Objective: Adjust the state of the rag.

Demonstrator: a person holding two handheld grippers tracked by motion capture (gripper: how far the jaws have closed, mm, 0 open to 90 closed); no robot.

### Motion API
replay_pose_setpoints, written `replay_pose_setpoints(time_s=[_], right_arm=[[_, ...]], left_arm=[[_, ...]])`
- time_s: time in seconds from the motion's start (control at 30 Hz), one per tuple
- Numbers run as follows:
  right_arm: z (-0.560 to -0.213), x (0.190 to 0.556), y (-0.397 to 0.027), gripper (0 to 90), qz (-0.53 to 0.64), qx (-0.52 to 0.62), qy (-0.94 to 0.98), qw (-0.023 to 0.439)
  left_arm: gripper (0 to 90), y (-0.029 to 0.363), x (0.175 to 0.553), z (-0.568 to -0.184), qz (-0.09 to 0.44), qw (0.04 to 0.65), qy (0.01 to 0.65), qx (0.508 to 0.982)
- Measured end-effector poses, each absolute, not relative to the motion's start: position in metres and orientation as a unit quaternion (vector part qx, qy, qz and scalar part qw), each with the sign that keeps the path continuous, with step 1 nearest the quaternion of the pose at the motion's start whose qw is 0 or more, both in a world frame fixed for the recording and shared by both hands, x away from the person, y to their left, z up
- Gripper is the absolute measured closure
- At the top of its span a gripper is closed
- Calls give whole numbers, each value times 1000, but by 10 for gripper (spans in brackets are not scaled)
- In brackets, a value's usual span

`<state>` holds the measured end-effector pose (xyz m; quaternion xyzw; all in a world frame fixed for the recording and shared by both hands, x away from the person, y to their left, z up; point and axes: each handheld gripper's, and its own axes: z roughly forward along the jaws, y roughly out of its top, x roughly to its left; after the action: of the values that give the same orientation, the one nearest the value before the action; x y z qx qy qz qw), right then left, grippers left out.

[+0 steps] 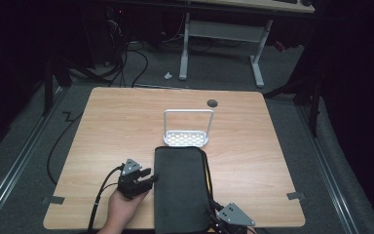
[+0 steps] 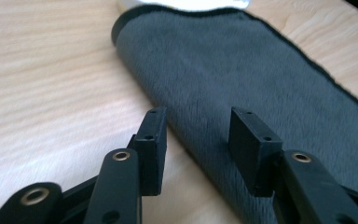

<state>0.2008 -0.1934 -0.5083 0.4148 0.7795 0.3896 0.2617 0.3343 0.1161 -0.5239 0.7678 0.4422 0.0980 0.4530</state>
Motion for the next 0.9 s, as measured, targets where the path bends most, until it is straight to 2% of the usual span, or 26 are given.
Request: replay_pose_setpoints(time_s=[0.23, 0.37, 0.53, 0.7, 0.83, 0.9], right_arm=[[-510, 204, -194, 725, 386, 419, 779, 262], [-512, 210, -200, 728, 384, 435, 772, 257], [-513, 224, -206, 729, 379, 452, 769, 248], [-510, 257, -206, 749, 370, 453, 773, 244], [-509, 303, -200, 838, 360, 462, 777, 231], [-510, 312, -197, 849, 357, 462, 779, 228]], left_arm=[[575, 116, 324, -519, 88, 468, 440, 761], [634, 110, 320, -519, 91, 475, 424, 766], [652, 108, 325, -520, 93, 469, 421, 771], [675, 102, 330, -521, 96, 461, 412, 780], [740, 95, 335, -521, 96, 451, 407, 789], [755, 90, 338, -522, 102, 441, 405, 795]])
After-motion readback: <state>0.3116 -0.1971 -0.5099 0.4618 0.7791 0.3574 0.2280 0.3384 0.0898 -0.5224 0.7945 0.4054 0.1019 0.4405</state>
